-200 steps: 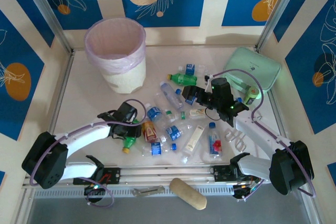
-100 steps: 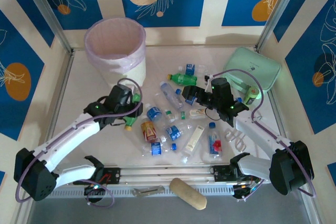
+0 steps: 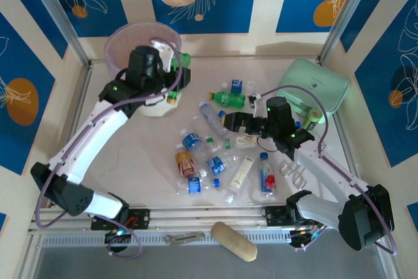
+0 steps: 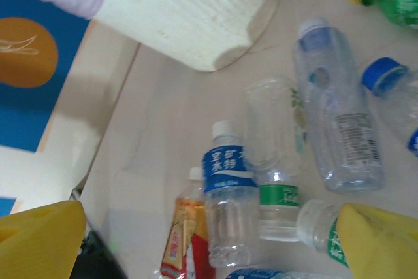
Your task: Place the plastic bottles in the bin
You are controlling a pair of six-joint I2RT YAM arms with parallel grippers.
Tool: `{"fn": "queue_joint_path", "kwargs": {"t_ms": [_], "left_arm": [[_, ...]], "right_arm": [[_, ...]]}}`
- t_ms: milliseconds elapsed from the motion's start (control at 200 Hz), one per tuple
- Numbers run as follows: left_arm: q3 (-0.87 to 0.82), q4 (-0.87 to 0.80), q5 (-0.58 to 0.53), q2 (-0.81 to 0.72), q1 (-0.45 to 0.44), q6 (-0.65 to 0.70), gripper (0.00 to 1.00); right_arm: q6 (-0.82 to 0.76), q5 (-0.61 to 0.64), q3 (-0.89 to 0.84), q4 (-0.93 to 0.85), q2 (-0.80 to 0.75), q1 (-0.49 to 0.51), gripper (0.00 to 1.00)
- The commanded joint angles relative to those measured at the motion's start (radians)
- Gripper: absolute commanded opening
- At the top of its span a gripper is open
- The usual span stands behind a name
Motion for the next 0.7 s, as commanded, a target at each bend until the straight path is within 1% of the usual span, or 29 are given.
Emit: {"fn": "queue_joint_path", "kwargs": {"t_ms": [0,135,210,245,385,535,695], "left_arm": [[0.151,0.012,0.046,0.066,0.071,0.082,0.54],[0.335,-0.007,0.009,0.185,0.155,0.15,0.54],[0.4,-0.004,-0.012,0.238,0.196,0.175,0.54],[0.416,0.004,-0.04,0.258,0.209,0.195,0.54],[0.431,0.036,-0.112,0.323,0.254,0.251,0.54],[0.431,0.031,-0.108,0.39,0.299,0.238,0.54],[0.428,0.003,-0.107,0.447,0.323,0.223,0.55]], "right_arm": [[-0.056,-0.113,0.025,-0.025,-0.028,0.006,0.99],[-0.064,-0.133,0.023,-0.022,-0.03,0.006,0.99],[-0.064,-0.136,0.022,-0.016,-0.027,0.006,0.99],[-0.064,-0.132,0.021,-0.017,-0.024,0.006,0.99],[-0.052,-0.129,0.017,-0.008,-0.022,0.008,0.99],[-0.05,-0.111,0.019,-0.028,-0.022,0.011,0.99],[-0.055,-0.085,0.031,-0.055,-0.024,0.015,0.99]]}}
